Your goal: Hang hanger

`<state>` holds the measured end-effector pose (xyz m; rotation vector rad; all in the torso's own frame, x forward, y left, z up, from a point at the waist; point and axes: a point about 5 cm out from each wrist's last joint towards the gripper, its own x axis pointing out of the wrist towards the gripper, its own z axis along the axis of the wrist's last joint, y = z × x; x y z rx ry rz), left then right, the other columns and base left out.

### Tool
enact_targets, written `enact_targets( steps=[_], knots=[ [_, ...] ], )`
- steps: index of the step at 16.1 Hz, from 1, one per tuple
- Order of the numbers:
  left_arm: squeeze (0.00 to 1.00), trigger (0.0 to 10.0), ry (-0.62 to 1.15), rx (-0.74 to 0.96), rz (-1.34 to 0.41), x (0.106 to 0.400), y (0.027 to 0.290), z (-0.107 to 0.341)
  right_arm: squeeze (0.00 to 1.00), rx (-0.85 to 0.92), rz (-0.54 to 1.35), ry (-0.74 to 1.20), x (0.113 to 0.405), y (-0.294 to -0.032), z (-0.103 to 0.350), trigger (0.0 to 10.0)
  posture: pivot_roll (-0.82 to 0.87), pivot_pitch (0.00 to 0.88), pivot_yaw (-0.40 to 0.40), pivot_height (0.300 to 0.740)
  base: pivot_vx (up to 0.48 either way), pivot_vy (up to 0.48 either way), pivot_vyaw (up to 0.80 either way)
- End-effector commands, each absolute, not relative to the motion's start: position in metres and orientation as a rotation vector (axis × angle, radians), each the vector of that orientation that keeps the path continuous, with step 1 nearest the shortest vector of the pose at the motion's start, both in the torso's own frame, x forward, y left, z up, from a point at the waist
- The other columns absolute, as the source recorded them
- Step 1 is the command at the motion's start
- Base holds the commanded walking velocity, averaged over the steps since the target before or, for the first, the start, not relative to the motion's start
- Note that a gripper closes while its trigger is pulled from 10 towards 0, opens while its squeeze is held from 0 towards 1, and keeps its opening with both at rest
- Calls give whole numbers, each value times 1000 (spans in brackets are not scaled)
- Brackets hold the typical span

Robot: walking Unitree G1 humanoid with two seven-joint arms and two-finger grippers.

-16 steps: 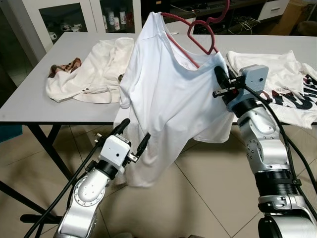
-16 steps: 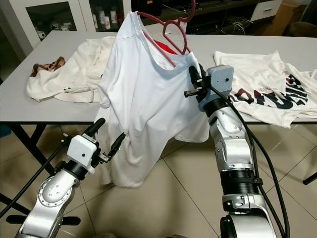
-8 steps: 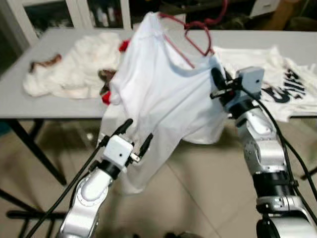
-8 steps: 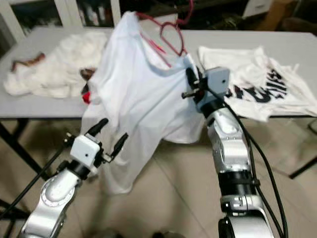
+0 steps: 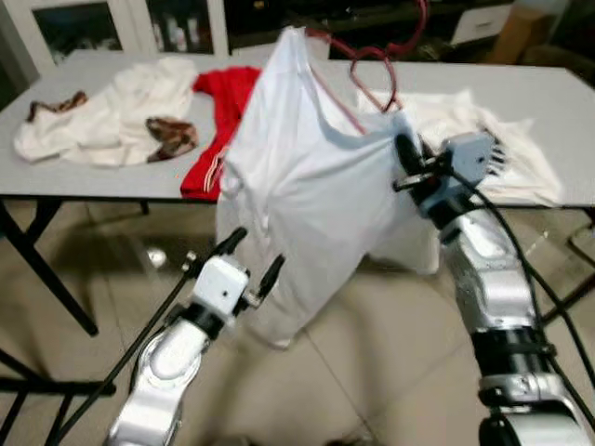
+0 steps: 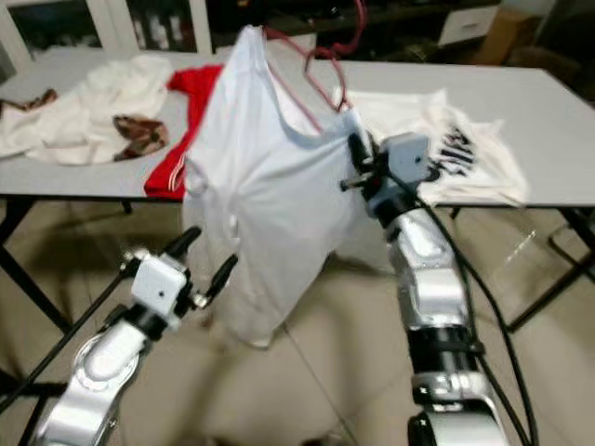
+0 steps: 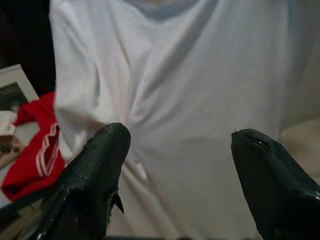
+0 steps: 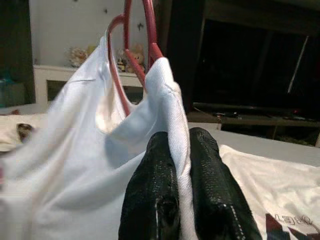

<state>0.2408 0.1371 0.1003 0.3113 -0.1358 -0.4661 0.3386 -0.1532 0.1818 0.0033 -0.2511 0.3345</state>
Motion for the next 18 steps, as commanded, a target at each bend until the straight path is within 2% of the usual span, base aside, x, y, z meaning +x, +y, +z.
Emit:
enact_targets(
  steps=[1,10,15,18],
  knots=[
    [0,10000,-148,310,-464,243,134,103,0,-1,318,-301,339,-159,194,10000,46,0,22,736,0,-450,0],
    [0,10000,-143,311,-460,241,135,102,0,-2,329,-297,339,-156,193,10000,52,0,19,736,0,-441,0],
    [0,10000,-136,267,-448,241,135,101,0,-2,344,-296,339,-157,194,10000,49,0,21,736,0,0,0],
    [0,10000,-135,259,-449,242,135,101,0,-31,269,-299,343,-173,198,10000,46,0,22,736,0,0,0]
  ],
)
